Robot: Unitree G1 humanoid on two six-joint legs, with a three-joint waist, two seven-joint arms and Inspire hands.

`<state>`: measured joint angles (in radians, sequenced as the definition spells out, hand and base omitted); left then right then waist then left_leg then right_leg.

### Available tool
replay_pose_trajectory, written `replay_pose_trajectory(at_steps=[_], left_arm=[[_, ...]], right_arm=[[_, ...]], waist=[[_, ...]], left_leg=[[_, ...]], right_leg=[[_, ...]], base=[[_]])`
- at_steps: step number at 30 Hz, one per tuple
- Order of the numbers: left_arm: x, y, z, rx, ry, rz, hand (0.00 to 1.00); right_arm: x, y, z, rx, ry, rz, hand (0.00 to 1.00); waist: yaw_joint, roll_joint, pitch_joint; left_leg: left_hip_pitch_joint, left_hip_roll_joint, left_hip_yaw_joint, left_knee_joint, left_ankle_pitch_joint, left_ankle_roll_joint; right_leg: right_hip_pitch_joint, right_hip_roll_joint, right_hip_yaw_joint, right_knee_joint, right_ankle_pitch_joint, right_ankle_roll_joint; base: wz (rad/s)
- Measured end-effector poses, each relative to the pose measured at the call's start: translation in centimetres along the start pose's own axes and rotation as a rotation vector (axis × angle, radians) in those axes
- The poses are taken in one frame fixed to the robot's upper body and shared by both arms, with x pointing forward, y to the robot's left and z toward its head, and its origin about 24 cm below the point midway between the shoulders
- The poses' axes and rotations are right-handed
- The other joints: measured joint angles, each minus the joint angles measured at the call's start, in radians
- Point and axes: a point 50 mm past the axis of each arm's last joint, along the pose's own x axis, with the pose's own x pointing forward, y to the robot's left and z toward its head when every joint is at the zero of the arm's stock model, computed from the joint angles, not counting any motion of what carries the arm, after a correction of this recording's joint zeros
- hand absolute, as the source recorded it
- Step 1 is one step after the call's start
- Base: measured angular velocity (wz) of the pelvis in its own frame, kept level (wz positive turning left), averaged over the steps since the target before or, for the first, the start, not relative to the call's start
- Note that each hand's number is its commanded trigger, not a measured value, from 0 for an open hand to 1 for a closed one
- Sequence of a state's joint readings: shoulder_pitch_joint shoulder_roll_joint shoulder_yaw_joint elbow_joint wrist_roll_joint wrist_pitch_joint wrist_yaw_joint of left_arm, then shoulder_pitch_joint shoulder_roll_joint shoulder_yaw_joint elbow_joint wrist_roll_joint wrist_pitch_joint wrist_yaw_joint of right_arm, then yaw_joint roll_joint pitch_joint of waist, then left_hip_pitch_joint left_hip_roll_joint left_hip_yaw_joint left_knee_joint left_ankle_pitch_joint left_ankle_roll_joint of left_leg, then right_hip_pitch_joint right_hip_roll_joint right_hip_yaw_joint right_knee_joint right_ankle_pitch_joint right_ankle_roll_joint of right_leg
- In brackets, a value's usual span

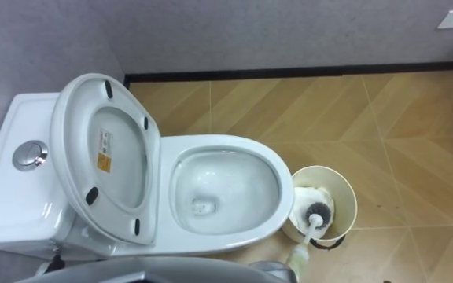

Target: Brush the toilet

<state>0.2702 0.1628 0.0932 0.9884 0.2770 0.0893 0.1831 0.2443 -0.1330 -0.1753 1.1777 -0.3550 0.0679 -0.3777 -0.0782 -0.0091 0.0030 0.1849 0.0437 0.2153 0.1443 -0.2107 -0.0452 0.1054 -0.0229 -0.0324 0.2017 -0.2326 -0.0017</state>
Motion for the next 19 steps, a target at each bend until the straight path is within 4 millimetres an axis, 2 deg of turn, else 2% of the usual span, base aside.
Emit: replay_pose_trajectory(at_steps=[13, 19], left_arm=[[-0.2, -1.1, 0.1, 0.075, -0.001, -0.026, 0.0], [-0.3, -1.3, -0.1, 0.092, 0.002, -0.03, 0.0]], right_arm=[[-0.3, 1.6, 0.1, -0.044, 0.0, 0.232, 0.0], [-0.4, 2.0, 0.3, -0.042, 0.003, 0.295, 0.0]], waist=[[0.003, 0.005, -0.0024], [0.001, 0.002, -0.002]], left_leg=[[0.001, 0.0, -0.006, 0.001, 0.0, 0.0], [-0.01, 0.0, -0.034, 0.002, 0.0, 0.0]], right_leg=[[0.001, -0.002, -0.003, 0.003, 0.0, 0.0], [0.006, -0.004, -0.027, 0.001, 0.0, 0.0]], base=[[0.0], [0.1]])
